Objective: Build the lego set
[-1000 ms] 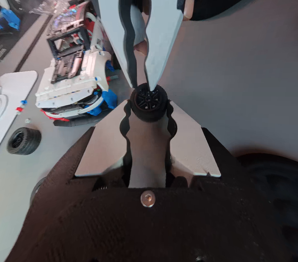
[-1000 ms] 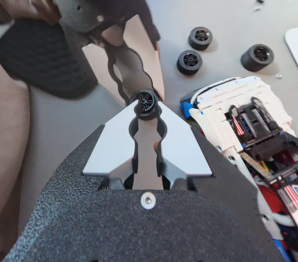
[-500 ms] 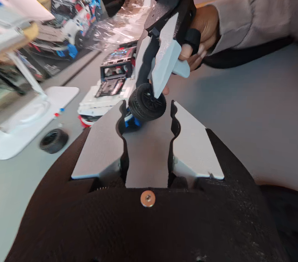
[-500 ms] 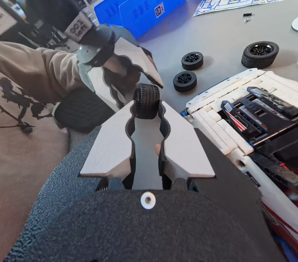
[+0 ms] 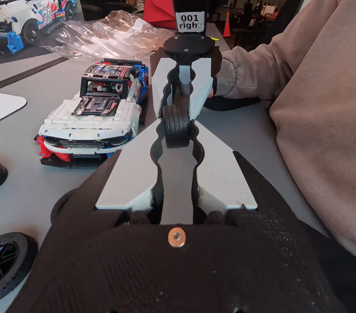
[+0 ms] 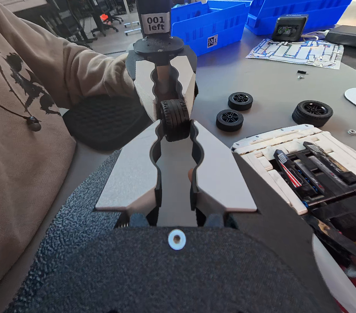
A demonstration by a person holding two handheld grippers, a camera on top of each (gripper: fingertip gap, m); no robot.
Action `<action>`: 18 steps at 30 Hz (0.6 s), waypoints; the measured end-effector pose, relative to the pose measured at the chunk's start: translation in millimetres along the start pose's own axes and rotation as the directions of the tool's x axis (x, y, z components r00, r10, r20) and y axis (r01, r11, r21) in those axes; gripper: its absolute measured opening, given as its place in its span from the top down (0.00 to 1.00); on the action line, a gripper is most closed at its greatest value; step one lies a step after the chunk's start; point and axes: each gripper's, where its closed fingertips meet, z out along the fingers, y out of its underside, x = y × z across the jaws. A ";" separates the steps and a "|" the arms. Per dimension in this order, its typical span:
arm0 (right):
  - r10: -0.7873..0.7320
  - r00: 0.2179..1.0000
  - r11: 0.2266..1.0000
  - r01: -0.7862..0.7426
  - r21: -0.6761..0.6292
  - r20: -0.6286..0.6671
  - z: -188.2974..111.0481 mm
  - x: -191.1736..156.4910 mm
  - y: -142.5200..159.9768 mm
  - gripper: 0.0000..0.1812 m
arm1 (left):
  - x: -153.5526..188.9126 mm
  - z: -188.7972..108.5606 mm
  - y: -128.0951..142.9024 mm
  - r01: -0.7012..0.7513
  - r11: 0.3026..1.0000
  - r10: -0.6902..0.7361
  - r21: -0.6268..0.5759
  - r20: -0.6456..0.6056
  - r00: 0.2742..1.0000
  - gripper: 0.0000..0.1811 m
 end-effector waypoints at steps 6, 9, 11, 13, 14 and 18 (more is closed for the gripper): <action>0.031 0.997 0.999 -0.032 0.022 0.069 -0.9 -8.5 -0.8 0.84 | 9.8 -1.0 -4.2 -0.025 0.999 0.026 0.037 -0.027 0.999 0.86; 0.006 0.996 1.000 -0.005 -0.007 0.092 -1.1 -13.1 3.9 0.81 | 15.4 -2.1 -7.5 -0.034 0.997 0.037 0.063 -0.051 0.998 0.86; 0.000 0.994 1.000 0.002 -0.022 0.113 -0.9 -17.0 7.0 0.80 | 16.2 -3.2 -8.9 -0.040 0.997 0.044 0.069 -0.050 0.998 0.86; -0.029 0.995 1.000 0.030 -0.002 0.092 0.5 -17.4 4.1 0.84 | 16.3 -3.6 -9.2 -0.047 0.996 0.050 0.069 -0.043 0.998 0.87; -0.045 0.996 0.999 0.045 -0.004 0.081 1.6 -16.7 4.0 0.85 | 16.9 -4.2 -10.5 -0.042 0.996 0.046 0.077 -0.043 0.998 0.87; -0.012 0.998 1.000 0.011 0.010 0.065 2.7 -11.8 0.1 0.87 | 11.1 -7.2 -12.2 -0.043 0.995 0.043 0.087 -0.002 0.999 0.86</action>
